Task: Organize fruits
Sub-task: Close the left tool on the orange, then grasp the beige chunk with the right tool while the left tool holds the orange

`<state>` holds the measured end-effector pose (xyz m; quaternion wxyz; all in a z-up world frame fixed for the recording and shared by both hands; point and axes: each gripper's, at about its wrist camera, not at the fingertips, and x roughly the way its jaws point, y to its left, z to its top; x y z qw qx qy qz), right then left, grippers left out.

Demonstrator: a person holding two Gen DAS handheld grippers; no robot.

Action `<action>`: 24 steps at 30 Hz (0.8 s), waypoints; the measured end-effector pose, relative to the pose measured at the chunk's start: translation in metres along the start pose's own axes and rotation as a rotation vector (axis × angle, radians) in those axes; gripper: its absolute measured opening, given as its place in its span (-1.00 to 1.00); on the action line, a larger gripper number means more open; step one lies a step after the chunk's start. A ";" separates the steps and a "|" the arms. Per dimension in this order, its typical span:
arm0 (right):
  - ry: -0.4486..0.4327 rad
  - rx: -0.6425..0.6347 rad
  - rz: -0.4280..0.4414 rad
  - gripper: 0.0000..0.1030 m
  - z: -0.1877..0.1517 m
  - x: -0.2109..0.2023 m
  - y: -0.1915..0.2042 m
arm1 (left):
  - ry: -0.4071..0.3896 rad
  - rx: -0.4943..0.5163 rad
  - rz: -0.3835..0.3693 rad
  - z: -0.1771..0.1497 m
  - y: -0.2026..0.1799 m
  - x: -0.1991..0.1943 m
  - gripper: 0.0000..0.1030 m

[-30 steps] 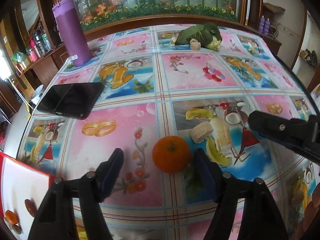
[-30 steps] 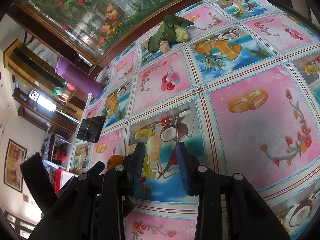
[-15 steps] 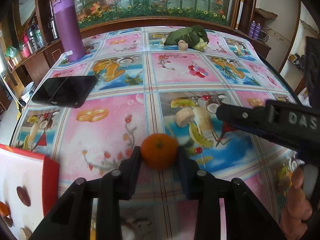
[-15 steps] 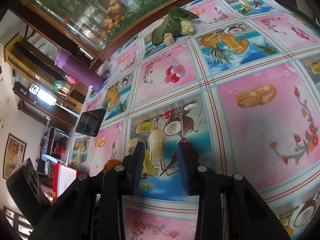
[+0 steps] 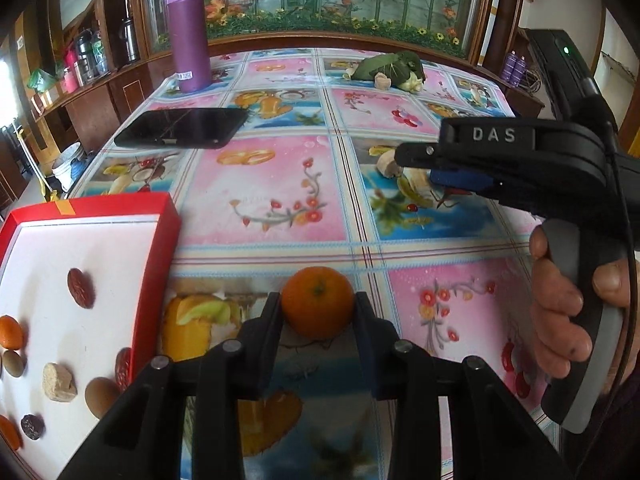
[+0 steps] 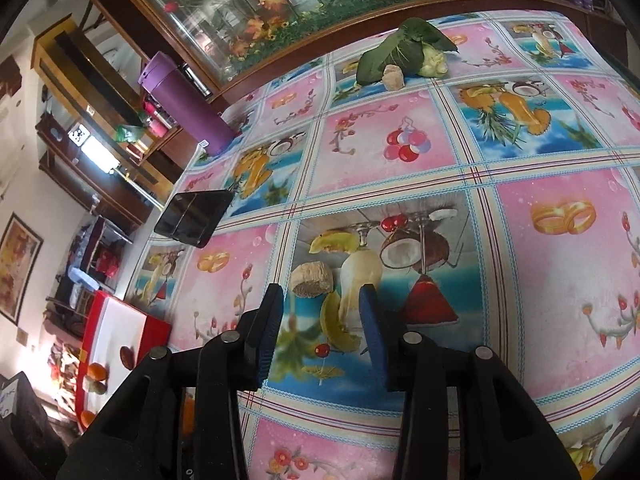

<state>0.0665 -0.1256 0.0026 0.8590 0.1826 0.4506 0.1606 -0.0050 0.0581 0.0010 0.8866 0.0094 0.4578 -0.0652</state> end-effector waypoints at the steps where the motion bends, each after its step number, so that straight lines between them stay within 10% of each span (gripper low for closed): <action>1: -0.006 -0.007 -0.008 -0.15 0.000 0.000 0.000 | 0.003 -0.001 -0.002 -0.001 -0.001 0.002 -0.26; 8: -0.022 -0.057 -0.047 -0.15 0.001 0.007 0.006 | -0.007 0.006 0.009 -0.003 -0.003 0.001 -0.24; 12: -0.023 -0.086 -0.058 -0.15 0.001 0.011 0.011 | 0.000 0.010 0.016 -0.005 -0.006 0.002 0.25; 24: -0.029 -0.188 -0.137 -0.47 -0.001 0.019 0.023 | -0.011 0.016 0.038 -0.006 -0.007 0.003 0.26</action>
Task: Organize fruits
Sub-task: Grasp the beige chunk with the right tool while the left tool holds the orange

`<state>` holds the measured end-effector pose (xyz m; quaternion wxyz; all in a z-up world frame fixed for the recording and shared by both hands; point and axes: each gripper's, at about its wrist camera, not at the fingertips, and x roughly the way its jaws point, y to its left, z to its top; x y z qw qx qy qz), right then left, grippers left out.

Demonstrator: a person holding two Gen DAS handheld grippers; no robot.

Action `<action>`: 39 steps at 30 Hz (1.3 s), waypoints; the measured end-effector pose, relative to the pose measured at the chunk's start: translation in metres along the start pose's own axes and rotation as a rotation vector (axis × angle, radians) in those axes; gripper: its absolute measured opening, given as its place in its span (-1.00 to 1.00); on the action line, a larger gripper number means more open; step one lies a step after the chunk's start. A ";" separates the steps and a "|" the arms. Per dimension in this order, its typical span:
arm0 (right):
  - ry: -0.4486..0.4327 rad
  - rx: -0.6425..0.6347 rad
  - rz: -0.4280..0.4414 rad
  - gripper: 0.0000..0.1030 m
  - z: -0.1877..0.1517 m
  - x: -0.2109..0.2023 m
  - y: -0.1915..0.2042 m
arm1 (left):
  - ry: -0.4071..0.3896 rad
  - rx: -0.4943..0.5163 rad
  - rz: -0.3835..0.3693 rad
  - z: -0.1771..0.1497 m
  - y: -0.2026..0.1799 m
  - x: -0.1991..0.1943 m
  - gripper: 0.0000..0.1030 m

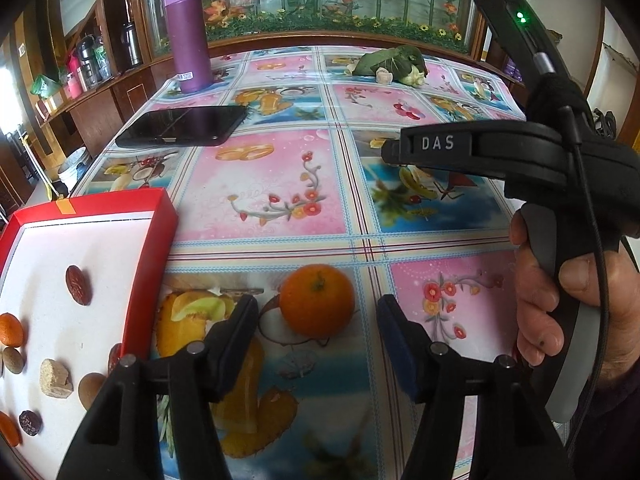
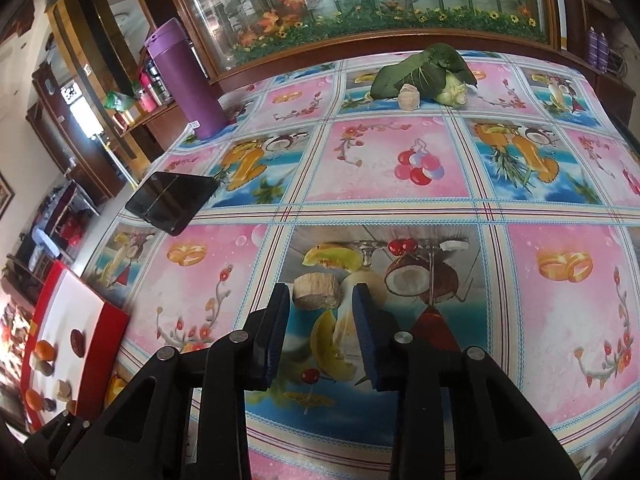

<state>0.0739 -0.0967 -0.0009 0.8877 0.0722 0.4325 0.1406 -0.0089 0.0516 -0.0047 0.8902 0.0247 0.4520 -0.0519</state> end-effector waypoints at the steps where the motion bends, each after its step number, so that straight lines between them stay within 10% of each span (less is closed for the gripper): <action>1: -0.002 -0.016 -0.013 -0.53 0.000 0.001 0.002 | -0.001 0.000 0.002 0.000 0.000 0.000 0.26; 31: 0.020 0.068 -0.019 -0.53 -0.007 -0.012 -0.015 | -0.024 -0.023 0.045 0.000 -0.002 0.000 0.24; 39: 0.022 0.116 -0.005 -0.53 -0.013 -0.020 -0.026 | -0.024 -0.042 0.050 -0.001 -0.004 -0.003 -0.19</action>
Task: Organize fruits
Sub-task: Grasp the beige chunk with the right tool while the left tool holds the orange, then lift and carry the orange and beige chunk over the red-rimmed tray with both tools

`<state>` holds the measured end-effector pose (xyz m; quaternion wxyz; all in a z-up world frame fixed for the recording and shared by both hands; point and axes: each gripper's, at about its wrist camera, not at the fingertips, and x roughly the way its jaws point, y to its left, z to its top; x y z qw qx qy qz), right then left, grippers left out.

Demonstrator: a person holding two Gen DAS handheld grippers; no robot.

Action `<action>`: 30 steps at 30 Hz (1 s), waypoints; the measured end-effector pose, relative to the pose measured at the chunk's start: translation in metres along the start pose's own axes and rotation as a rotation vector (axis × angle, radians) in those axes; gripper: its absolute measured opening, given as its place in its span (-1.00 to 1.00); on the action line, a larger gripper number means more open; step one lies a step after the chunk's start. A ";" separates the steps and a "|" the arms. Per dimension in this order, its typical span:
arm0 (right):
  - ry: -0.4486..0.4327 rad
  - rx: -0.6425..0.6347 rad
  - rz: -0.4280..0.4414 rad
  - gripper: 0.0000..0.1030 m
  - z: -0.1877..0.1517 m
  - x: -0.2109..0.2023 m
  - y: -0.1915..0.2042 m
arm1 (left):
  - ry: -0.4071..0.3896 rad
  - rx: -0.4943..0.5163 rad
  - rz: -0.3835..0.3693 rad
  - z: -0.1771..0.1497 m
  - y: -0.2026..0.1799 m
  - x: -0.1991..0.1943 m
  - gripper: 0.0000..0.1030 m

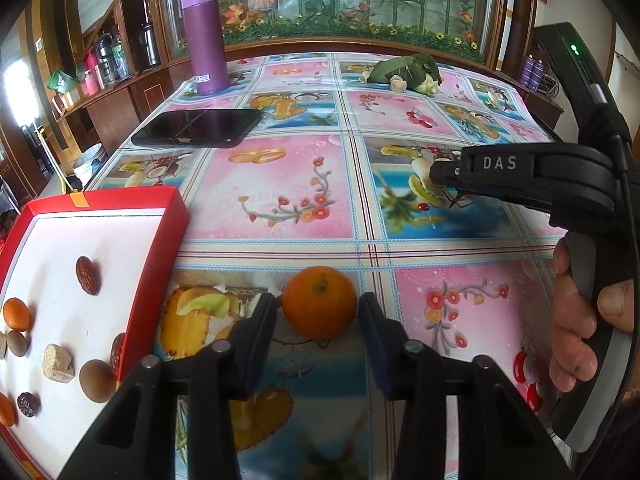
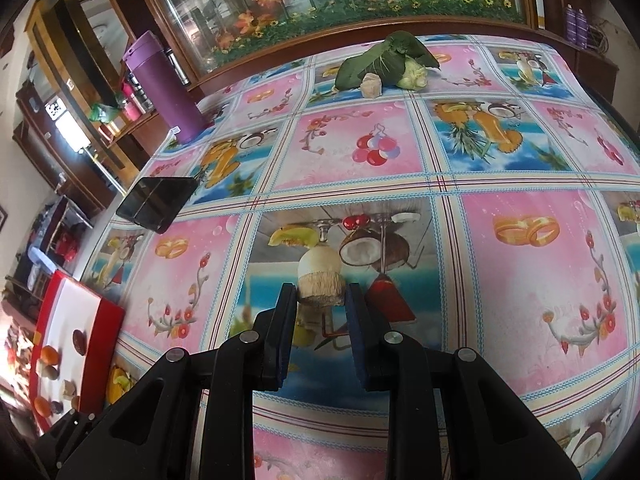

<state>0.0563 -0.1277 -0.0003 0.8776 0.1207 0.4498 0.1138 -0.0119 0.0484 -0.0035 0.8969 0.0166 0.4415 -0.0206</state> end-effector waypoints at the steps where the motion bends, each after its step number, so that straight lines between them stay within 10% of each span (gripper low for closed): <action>1: -0.002 0.001 -0.003 -0.53 -0.002 -0.001 -0.001 | 0.001 -0.004 -0.002 0.000 0.001 0.000 -0.22; 18: -0.009 0.068 0.003 -0.53 -0.054 -0.053 -0.024 | -0.093 -0.055 -0.088 -0.014 0.031 -0.066 -0.27; 30: -0.034 0.025 0.172 -0.53 -0.083 -0.075 0.048 | -0.187 -0.159 0.035 -0.046 0.136 -0.115 -0.27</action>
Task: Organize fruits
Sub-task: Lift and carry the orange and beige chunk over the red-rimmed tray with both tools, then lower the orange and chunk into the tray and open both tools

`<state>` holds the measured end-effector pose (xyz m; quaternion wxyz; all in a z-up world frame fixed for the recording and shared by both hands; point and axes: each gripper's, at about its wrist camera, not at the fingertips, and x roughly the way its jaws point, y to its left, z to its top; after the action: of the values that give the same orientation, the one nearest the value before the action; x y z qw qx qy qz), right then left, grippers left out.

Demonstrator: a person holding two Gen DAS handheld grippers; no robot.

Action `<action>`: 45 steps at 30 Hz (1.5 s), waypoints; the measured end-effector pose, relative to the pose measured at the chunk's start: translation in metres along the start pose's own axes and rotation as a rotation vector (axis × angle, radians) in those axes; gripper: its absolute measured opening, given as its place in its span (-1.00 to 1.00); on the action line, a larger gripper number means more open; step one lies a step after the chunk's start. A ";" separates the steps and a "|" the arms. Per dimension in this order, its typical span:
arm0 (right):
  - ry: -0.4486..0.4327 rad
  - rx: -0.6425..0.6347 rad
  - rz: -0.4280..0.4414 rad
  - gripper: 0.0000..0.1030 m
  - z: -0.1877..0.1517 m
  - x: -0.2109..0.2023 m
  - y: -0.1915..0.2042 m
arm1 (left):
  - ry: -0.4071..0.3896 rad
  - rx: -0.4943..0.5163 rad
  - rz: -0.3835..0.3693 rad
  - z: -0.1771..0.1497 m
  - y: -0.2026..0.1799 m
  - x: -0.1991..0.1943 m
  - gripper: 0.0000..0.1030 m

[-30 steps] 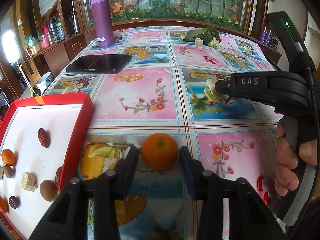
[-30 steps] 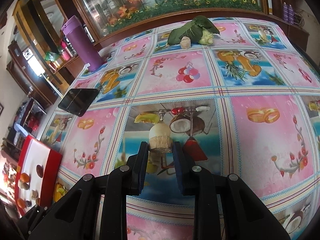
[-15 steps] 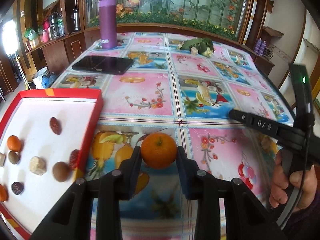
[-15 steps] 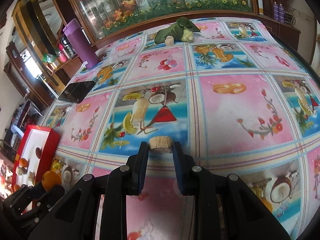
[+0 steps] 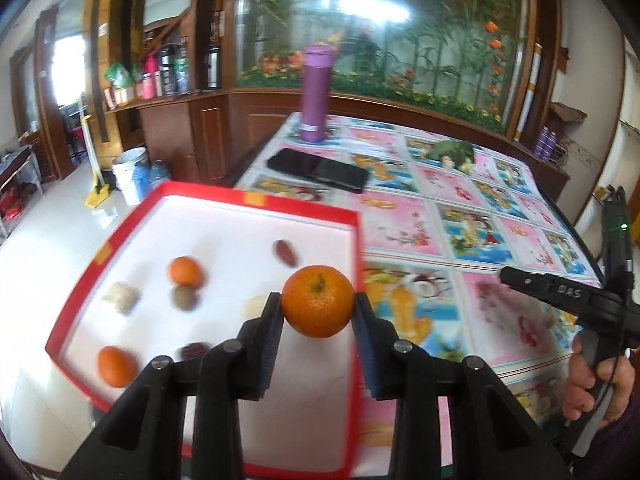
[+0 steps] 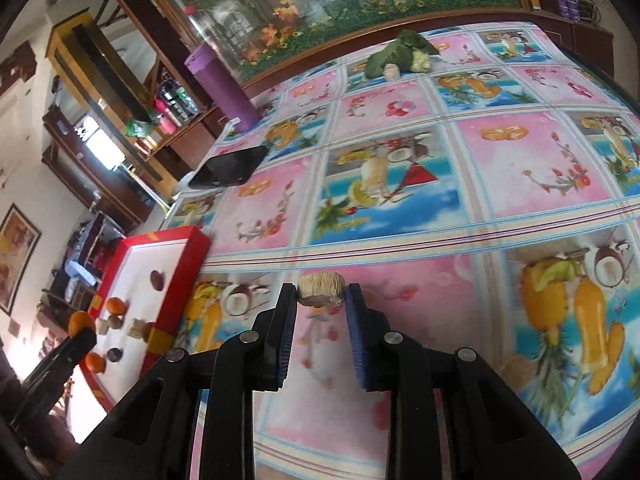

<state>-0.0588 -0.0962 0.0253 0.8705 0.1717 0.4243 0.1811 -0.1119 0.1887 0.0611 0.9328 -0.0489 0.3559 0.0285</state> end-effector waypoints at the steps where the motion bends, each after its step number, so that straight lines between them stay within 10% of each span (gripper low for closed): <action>1: 0.001 -0.024 0.018 -0.53 -0.002 0.001 0.013 | -0.002 -0.013 0.018 -0.001 0.010 -0.001 -0.27; 16: 0.155 -0.285 0.221 -0.54 -0.053 0.044 0.158 | 0.040 -0.088 0.104 -0.033 0.085 -0.003 -0.28; 45: 0.219 -0.344 0.187 -0.54 -0.065 0.088 0.184 | 0.177 -0.018 0.051 -0.026 0.084 0.038 -0.28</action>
<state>-0.0911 0.1151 0.0111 0.8152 0.0384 0.4613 0.3481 -0.1084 0.2695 0.0103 0.8961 -0.0507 0.4380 0.0510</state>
